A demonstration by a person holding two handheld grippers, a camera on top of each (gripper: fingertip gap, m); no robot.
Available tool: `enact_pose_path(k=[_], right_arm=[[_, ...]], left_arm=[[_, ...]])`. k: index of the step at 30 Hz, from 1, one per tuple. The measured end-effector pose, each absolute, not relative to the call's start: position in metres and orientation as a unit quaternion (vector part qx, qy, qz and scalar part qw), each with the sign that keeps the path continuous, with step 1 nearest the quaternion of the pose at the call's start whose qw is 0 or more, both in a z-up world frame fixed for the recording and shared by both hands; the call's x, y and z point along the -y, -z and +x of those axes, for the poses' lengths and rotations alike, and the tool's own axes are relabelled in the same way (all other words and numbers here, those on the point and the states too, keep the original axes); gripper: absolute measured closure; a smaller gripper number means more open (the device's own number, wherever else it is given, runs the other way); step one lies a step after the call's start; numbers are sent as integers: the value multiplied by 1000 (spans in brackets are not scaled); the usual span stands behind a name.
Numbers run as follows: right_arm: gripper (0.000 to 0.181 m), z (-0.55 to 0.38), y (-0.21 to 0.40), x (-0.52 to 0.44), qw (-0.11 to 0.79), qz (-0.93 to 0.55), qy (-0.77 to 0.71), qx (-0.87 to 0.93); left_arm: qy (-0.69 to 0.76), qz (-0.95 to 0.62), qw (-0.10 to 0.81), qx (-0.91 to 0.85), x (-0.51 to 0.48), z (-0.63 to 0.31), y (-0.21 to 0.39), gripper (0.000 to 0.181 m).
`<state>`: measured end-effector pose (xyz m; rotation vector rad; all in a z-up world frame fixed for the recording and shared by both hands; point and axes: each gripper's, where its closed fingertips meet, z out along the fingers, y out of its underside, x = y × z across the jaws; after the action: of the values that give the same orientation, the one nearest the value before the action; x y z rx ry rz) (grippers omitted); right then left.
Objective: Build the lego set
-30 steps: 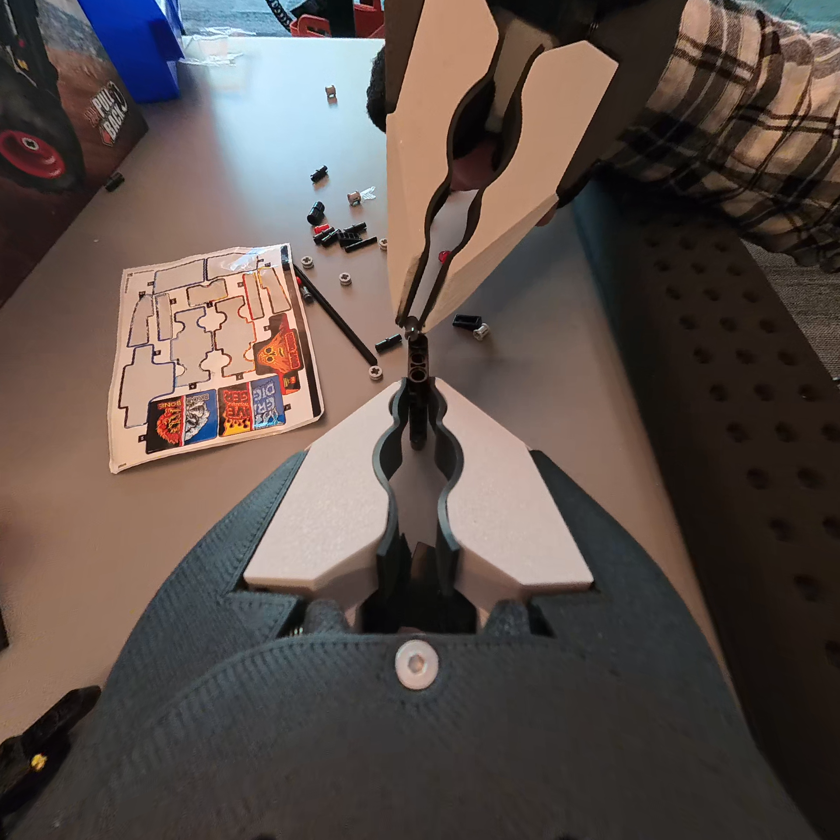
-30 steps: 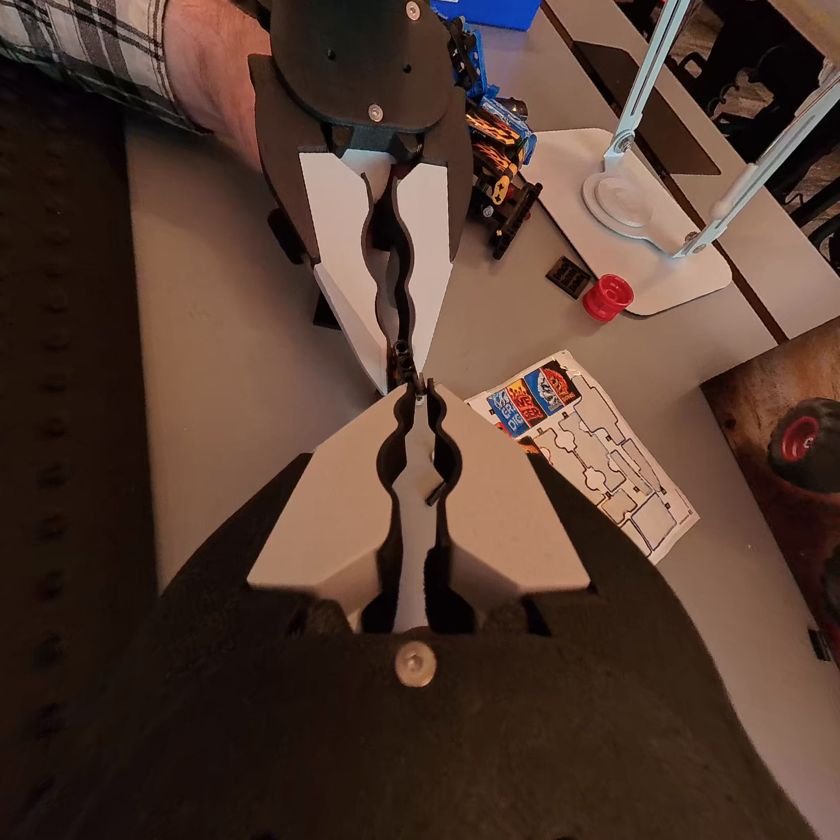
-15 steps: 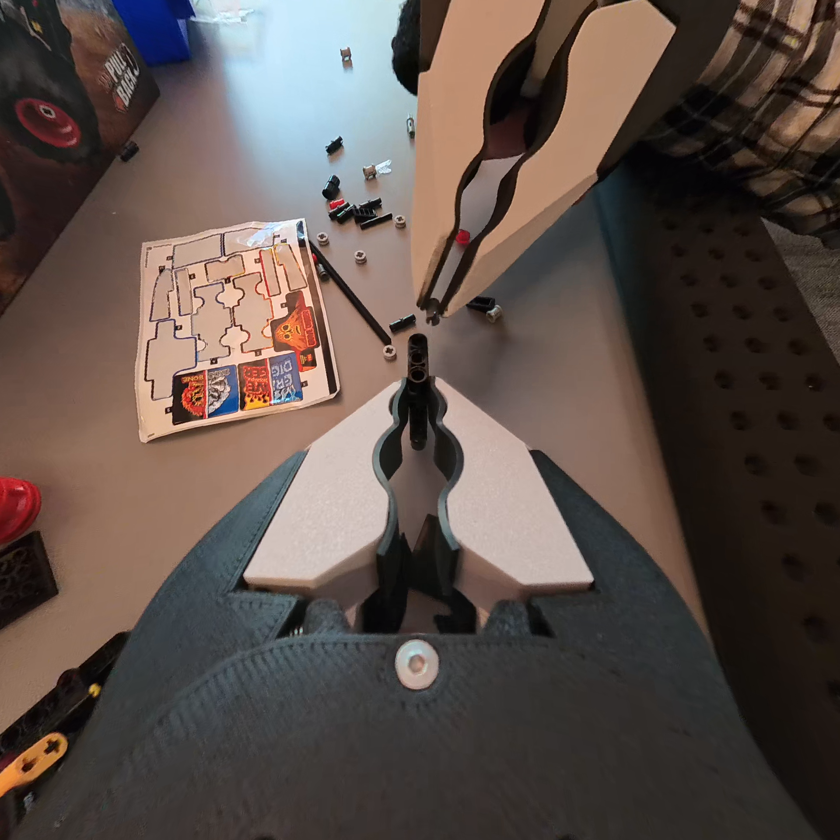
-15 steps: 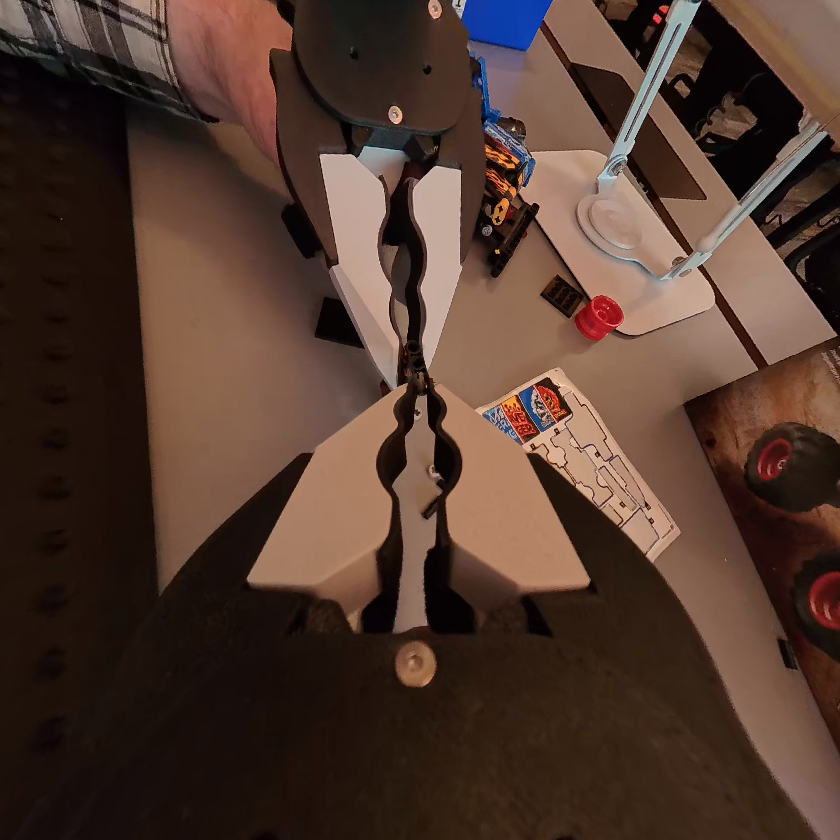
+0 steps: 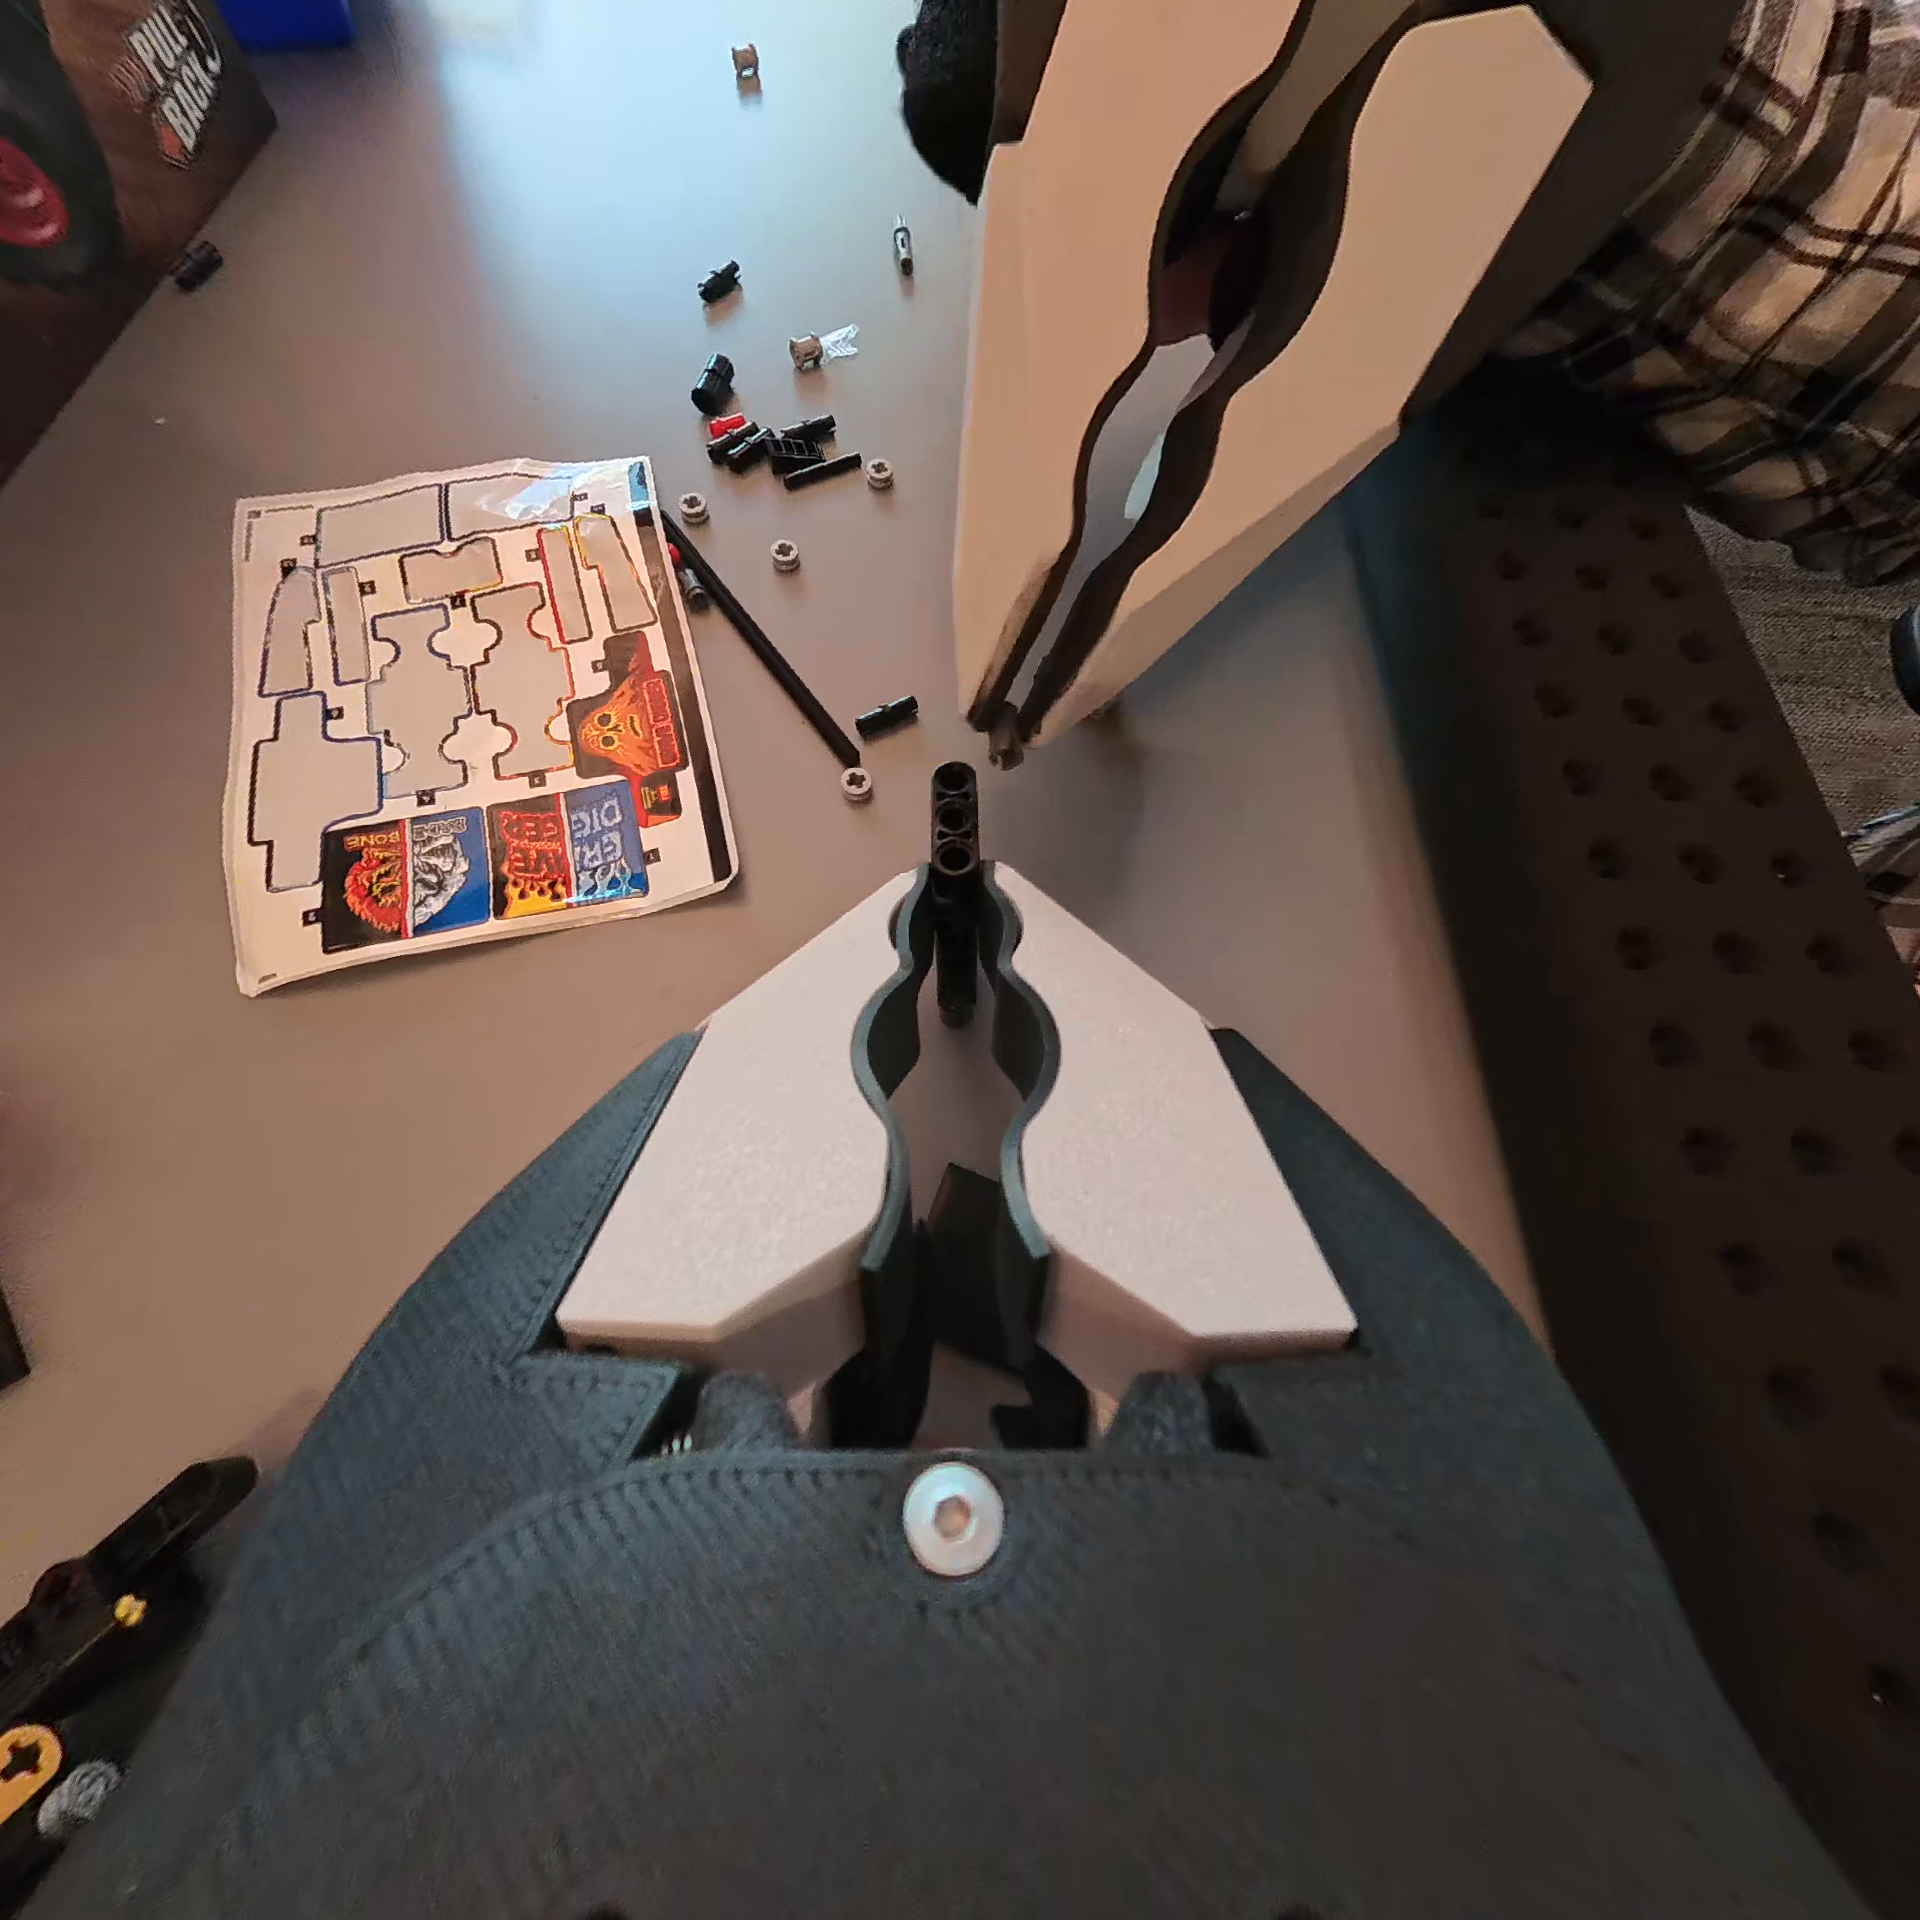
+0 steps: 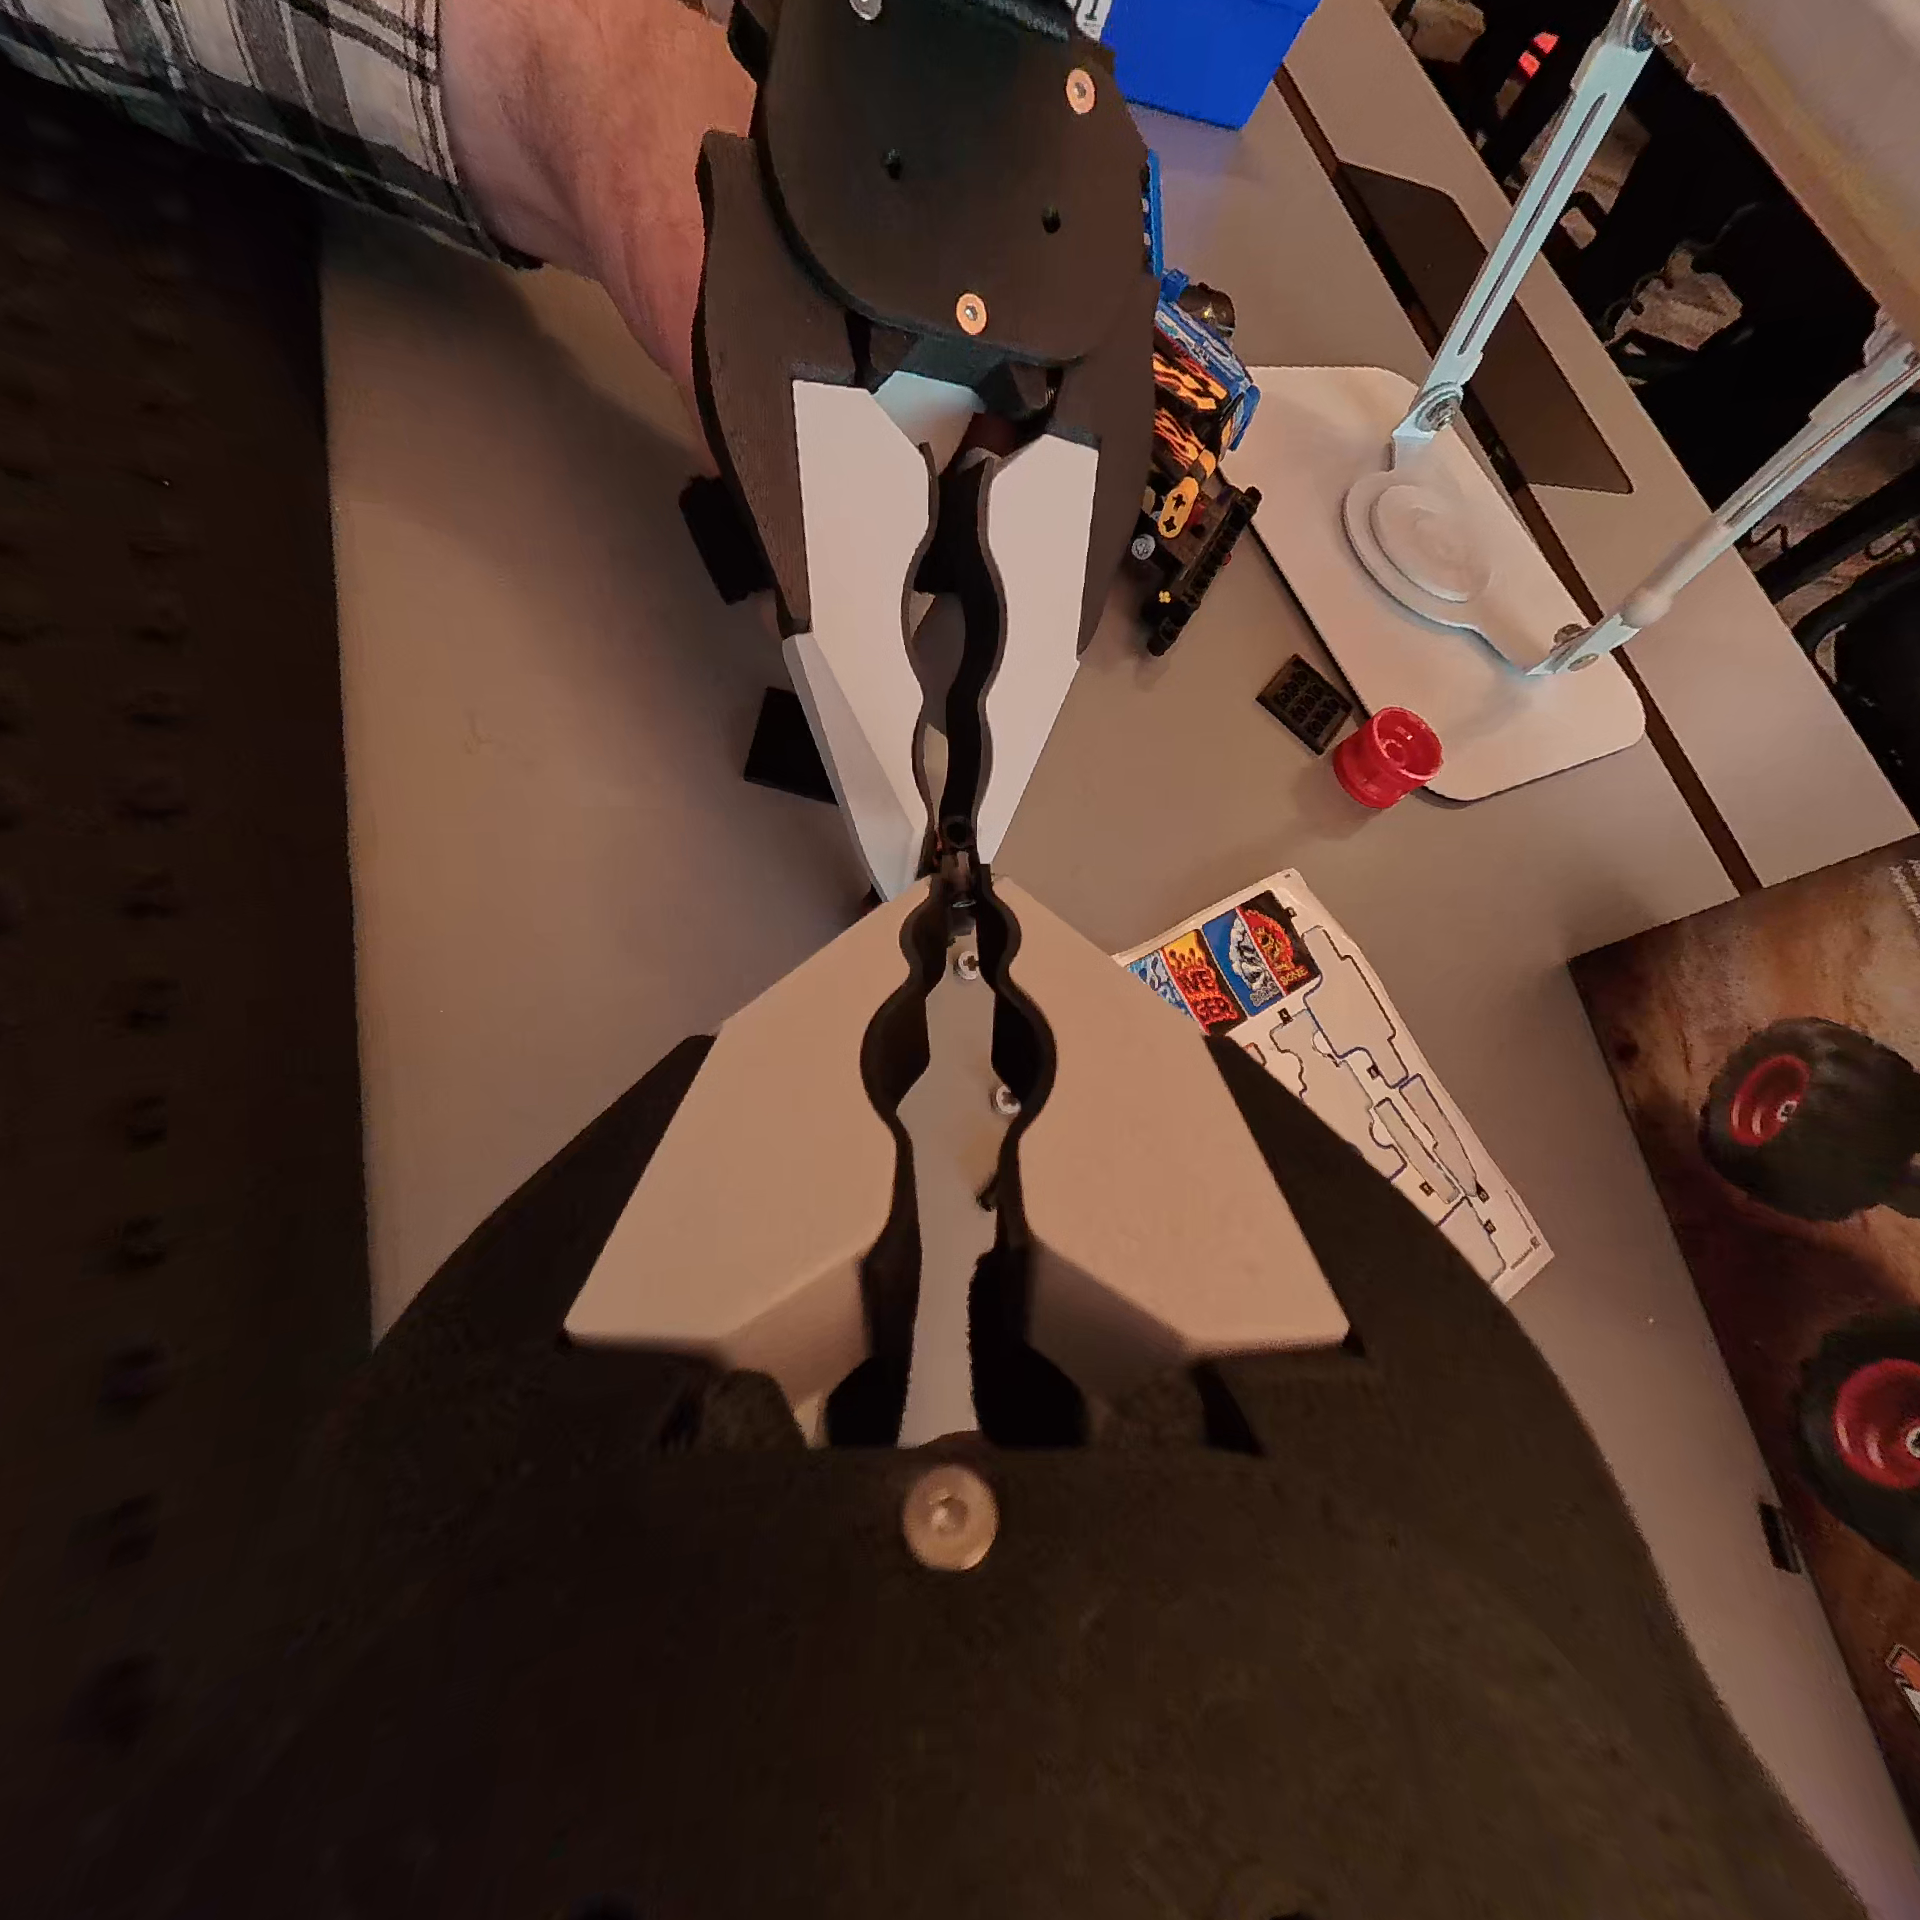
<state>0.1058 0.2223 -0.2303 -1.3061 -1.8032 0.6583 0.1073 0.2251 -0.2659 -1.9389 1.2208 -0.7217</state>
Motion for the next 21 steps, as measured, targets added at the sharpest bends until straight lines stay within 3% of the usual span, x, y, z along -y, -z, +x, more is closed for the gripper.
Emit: enact_pose_path(k=[21], right_arm=[[179,104,236,-228,361,-466,-70,805]], left_arm=[[280,-747,370,-477,-226,111,266,175]])
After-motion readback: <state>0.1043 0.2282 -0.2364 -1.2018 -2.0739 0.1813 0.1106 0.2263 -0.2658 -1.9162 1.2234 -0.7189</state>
